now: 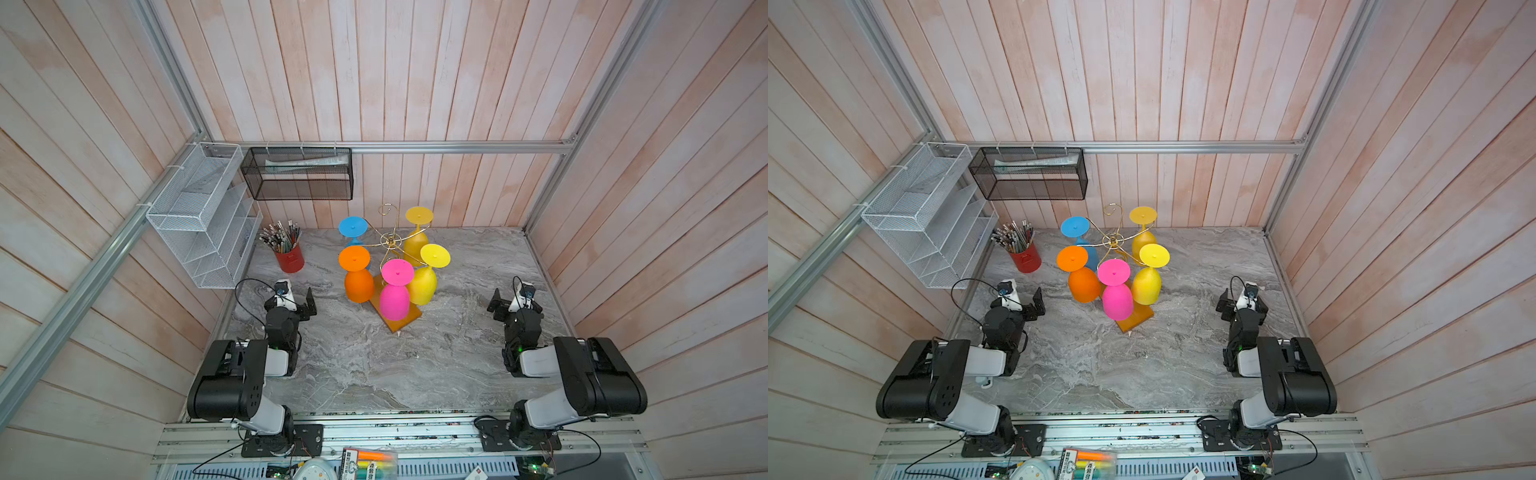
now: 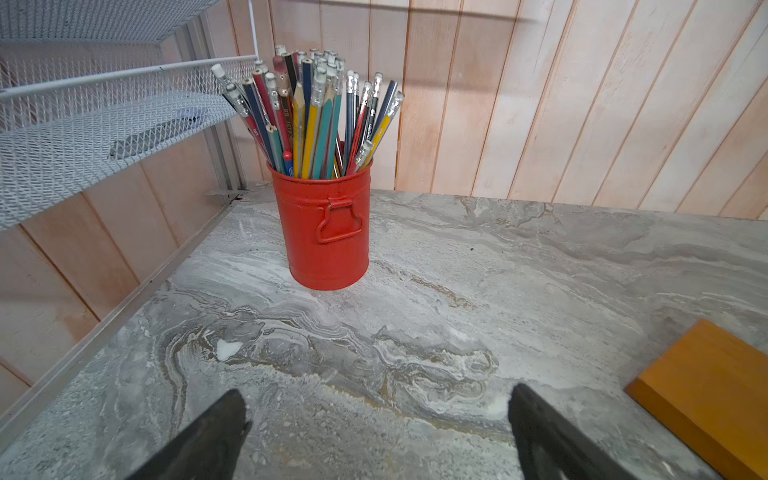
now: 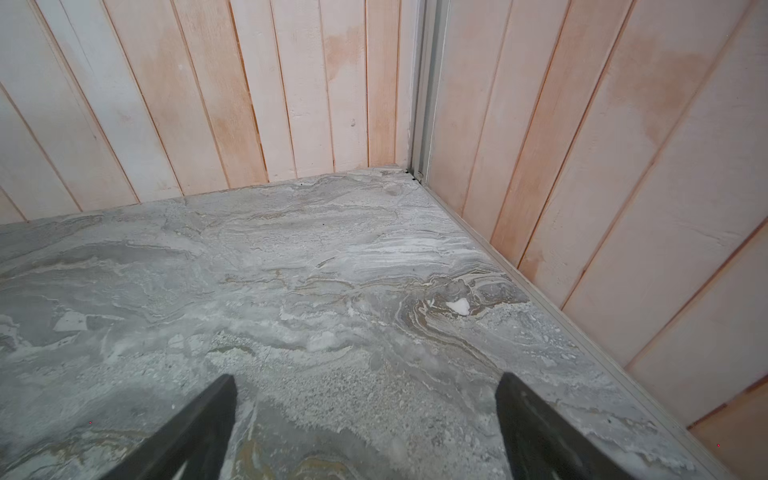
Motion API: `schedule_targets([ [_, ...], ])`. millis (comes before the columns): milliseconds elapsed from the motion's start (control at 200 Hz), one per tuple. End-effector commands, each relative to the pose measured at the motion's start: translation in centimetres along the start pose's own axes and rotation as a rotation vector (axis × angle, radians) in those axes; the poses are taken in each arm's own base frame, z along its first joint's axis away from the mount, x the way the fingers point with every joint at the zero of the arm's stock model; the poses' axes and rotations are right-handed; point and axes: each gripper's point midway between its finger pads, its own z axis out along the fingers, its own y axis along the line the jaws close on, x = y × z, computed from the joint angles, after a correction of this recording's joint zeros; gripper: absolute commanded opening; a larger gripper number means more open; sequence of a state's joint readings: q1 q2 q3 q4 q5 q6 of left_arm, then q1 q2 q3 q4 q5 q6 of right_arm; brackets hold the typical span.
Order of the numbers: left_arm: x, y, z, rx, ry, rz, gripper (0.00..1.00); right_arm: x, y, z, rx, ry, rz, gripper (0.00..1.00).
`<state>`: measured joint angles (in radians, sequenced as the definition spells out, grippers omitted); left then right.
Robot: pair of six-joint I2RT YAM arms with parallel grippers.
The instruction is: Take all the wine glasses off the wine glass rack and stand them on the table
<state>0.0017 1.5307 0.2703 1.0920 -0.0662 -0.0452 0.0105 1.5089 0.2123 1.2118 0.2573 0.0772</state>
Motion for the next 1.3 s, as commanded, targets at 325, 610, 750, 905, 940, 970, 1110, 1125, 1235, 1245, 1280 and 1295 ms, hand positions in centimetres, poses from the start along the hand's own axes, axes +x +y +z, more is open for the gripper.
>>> schedule_targets([
  [325,-0.68,0.39,0.43,-0.014,-0.021,0.004,1.00,-0.80,-0.32,0.40,0.018,-0.027,0.001,0.98],
  [610,-0.72,0.40,0.43,-0.012,-0.022,0.001,1.00,-0.78,-0.27,0.39,0.016,-0.026,0.002,0.98],
  [750,-0.70,0.40,0.43,-0.012,-0.021,0.004,1.00,-0.78,-0.28,0.39,0.016,-0.026,0.002,0.98],
  [905,-0.72,0.40,0.39,-0.012,-0.023,0.004,1.00,-0.80,-0.29,0.38,0.017,-0.027,0.003,0.98],
  [940,-0.74,0.40,0.39,-0.012,-0.023,0.003,1.00,-0.80,-0.27,0.38,0.016,-0.027,0.003,0.98],
  [970,-0.80,0.40,0.40,-0.012,-0.025,0.003,1.00,-0.80,-0.30,0.39,0.018,-0.027,0.003,0.98],
  [1110,-0.75,0.37,0.39,-0.012,-0.024,0.004,1.00,-0.73,-0.33,0.36,0.018,-0.025,0.001,0.98],
  [1125,-0.76,0.39,0.41,-0.012,-0.024,0.002,1.00,-0.72,-0.31,0.35,0.017,-0.025,0.001,0.98],
  [1235,-0.79,0.41,0.29,-0.014,-0.027,0.001,1.00,-1.14,-0.27,-0.01,0.019,-0.042,0.000,0.98],
  [1245,-0.88,0.53,0.32,-0.020,-0.030,-0.001,1.00,-1.24,-0.30,-0.06,0.020,-0.045,-0.001,0.98],
  [1280,-0.96,0.98,0.33,-0.045,-0.028,-0.015,1.00,-1.46,-0.22,-0.26,0.023,-0.049,-0.006,0.98],
  [1295,-1.02,1.07,0.31,-0.048,-0.026,-0.019,1.00,-1.51,-0.11,-0.35,0.017,-0.049,-0.009,0.98],
])
